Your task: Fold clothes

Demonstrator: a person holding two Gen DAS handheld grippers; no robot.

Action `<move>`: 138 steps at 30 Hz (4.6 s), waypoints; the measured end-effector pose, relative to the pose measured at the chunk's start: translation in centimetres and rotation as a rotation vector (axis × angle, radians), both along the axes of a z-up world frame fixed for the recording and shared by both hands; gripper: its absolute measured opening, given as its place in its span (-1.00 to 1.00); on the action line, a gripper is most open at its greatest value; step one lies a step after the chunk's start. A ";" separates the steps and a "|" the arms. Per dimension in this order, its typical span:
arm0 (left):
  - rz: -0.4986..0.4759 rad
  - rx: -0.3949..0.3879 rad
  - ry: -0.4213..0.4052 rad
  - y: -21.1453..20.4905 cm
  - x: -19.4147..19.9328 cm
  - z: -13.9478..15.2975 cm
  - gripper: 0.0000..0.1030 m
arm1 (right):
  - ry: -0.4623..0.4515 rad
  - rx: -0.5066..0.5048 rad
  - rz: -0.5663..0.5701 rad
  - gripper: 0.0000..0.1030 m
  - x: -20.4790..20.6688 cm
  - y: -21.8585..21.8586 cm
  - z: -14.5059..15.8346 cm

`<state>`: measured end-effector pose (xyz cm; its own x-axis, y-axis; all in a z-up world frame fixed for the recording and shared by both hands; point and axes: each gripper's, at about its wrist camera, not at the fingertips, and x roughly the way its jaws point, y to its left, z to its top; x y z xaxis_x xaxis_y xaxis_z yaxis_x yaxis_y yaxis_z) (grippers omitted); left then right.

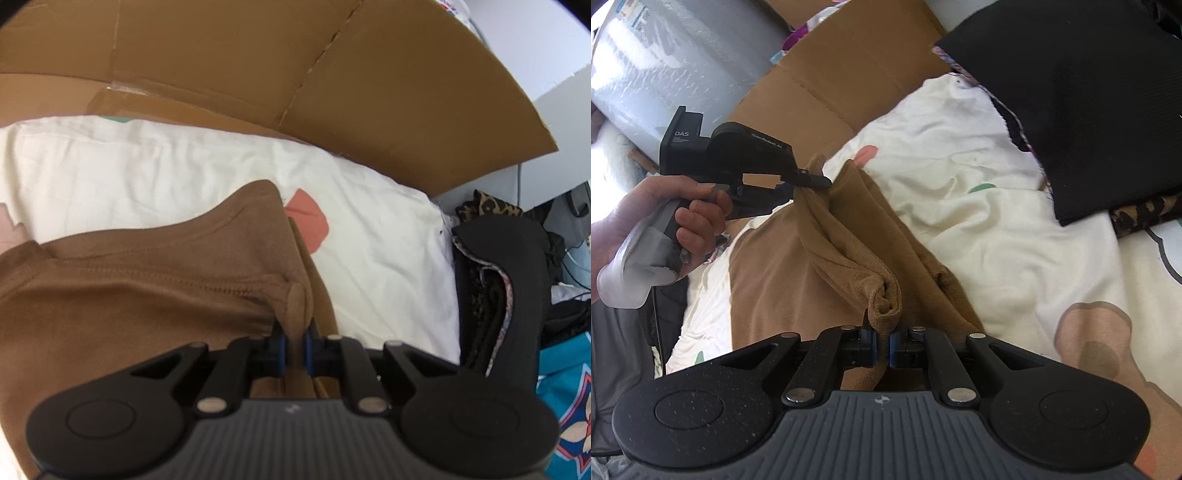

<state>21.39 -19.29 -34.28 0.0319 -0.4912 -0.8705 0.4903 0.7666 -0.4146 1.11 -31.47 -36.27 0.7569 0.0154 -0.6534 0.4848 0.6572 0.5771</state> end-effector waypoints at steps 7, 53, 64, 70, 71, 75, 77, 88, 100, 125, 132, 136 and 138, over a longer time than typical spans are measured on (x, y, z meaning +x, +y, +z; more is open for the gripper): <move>-0.029 0.017 0.008 -1.6 -0.1 -0.9 -0.80 | 0.031 0.023 -0.031 -0.93 -0.8 -0.9 -0.8; -0.335 0.067 -0.266 -4.5 -3.4 -2.4 -0.42 | 0.177 -0.006 -0.024 -0.88 -1.9 -2.5 -0.9; -0.235 0.094 -0.347 3.4 1.0 2.5 -0.47 | 0.205 -0.092 -0.094 -0.83 -3.1 -3.3 0.9; -0.142 0.120 -0.369 9.1 3.2 4.2 -0.47 | 0.147 -0.128 -0.068 -0.83 -1.7 -3.3 2.0; -0.127 0.126 -0.369 10.1 3.4 4.4 -0.47 | 0.137 -0.135 -0.058 -0.83 -1.3 -3.2 2.2; -0.068 0.160 -0.360 13.3 3.8 4.1 -0.43 | 0.110 -0.156 -0.011 -0.83 0.6 -2.4 2.6; -0.037 0.155 -0.356 14.6 3.9 3.6 -0.25 | 0.095 -0.170 0.019 -0.83 1.6 -2.0 2.9; 0.120 0.072 -0.172 17.8 4.8 -2.5 -0.06 | 0.100 -0.283 0.200 -0.82 5.7 -0.6 2.7; 0.220 -0.099 -0.209 18.9 7.2 -1.7 -0.50 | 0.217 -0.298 0.252 -0.78 6.5 -1.1 1.1; 0.123 -0.049 -0.068 26.4 -5.0 -1.7 -0.07 | 0.173 -0.485 0.454 -0.77 12.2 -0.8 3.4; 0.143 -0.092 0.058 27.7 -8.1 -3.9 -0.11 | 0.234 -0.472 0.408 -0.77 12.8 -2.5 1.6; 0.137 -0.097 0.088 28.0 -9.7 -4.4 -0.14 | 0.246 -0.445 0.390 -0.71 12.6 -3.2 0.7; 0.133 -0.108 0.122 28.0 -10.2 -4.7 -0.14 | 0.247 -0.454 0.389 -0.66 12.7 -3.2 0.7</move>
